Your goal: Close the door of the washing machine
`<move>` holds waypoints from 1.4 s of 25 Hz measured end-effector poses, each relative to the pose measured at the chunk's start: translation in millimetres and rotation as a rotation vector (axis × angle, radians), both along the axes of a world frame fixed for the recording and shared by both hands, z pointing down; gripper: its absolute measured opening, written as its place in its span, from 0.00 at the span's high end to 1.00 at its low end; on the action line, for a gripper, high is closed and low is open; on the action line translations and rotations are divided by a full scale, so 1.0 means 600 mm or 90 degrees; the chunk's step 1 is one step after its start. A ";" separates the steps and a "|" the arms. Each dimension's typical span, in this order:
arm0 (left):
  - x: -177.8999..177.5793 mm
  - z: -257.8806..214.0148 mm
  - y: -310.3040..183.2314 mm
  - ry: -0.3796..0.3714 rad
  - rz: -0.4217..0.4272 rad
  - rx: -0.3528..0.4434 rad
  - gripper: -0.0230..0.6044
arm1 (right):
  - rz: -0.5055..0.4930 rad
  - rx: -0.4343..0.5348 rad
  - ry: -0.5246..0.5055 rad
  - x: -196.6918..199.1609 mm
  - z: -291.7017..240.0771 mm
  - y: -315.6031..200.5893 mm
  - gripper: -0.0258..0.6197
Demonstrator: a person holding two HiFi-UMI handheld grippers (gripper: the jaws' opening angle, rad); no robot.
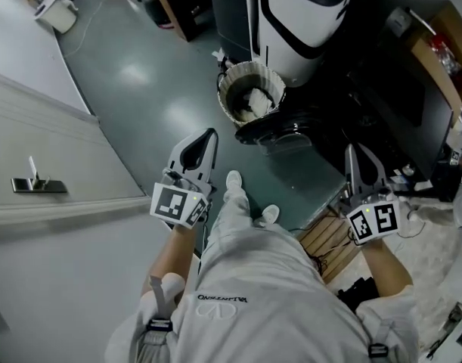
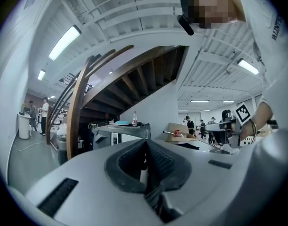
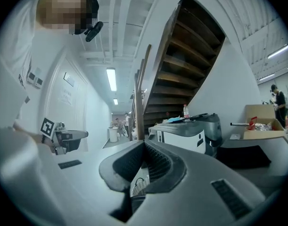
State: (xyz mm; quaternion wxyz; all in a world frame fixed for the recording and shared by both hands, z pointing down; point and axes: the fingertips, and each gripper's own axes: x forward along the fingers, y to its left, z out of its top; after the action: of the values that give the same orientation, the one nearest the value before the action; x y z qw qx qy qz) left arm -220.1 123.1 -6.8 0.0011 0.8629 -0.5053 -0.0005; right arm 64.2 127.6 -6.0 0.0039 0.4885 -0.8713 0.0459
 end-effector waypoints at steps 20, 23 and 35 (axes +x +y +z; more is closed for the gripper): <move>-0.130 0.085 -0.203 0.028 0.072 -0.055 0.97 | -0.042 -0.021 0.068 -0.230 0.041 -0.190 0.94; -0.139 0.110 -0.236 0.031 0.098 -0.068 0.97 | -0.044 -0.039 0.074 -0.266 0.066 -0.218 0.94; -0.120 0.220 -0.324 0.032 0.146 -0.122 0.97 | -0.063 -0.097 0.101 -0.328 0.187 -0.288 0.94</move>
State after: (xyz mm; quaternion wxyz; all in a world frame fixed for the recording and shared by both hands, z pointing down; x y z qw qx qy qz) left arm -291.9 -71.5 125.3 0.0959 0.9108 -0.4007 0.0264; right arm -132.7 -45.1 106.3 0.1120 0.4450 -0.8855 0.0730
